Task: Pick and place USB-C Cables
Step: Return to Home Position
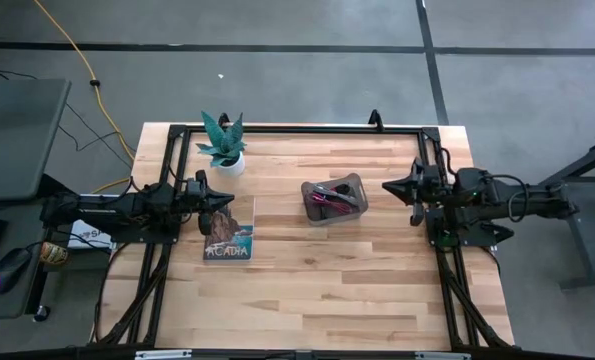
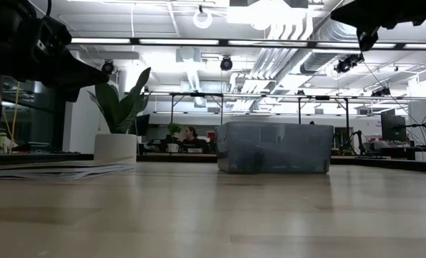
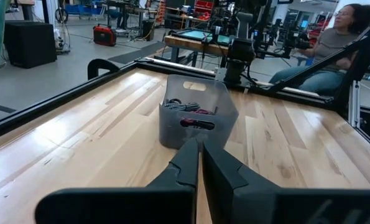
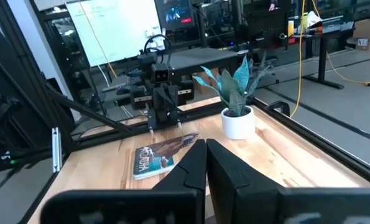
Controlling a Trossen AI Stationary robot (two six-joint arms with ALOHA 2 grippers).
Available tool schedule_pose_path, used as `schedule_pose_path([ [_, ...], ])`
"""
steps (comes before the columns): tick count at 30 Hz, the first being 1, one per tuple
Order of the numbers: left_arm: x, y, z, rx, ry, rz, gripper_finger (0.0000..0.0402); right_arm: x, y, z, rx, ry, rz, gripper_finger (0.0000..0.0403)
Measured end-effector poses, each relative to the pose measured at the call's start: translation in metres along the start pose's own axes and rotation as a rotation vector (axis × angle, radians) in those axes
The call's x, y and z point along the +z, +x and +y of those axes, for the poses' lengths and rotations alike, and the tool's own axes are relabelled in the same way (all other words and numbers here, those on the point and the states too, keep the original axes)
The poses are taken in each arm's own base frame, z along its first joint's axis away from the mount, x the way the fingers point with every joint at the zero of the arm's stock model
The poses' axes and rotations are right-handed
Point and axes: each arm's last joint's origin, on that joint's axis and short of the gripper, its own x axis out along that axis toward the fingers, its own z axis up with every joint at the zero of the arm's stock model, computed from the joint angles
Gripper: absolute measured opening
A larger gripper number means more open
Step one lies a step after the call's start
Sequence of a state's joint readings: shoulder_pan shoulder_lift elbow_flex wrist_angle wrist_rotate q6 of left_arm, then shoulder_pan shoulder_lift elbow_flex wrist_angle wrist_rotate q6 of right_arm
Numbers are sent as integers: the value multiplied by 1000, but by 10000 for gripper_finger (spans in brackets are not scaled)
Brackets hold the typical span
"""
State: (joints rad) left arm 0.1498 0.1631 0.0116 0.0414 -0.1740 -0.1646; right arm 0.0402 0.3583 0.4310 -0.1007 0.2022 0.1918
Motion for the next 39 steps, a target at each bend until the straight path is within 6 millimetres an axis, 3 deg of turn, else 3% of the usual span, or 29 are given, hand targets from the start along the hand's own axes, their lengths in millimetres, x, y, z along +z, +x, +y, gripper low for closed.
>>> schedule_pose_path([
  [8, 0, 0, 0, 0, 0, 0, 3, -34, -10, -8, 22, 35, -70, 0],
  [16, 0, 0, 0, 0, 0, 0, 3, -54, -22, -14, 64, 66, -193, 0],
  [23, 0, 0, 0, 1, 0, -1, 3, -80, -12, -17, 64, 45, -184, 0],
  [32, 0, 0, 0, 1, 0, -1, 3, -85, -11, -17, 92, -32, -209, 0],
  [39, 0, 0, 0, 2, 0, -1, 3, -97, -9, -19, 81, -105, -86, 0],
])
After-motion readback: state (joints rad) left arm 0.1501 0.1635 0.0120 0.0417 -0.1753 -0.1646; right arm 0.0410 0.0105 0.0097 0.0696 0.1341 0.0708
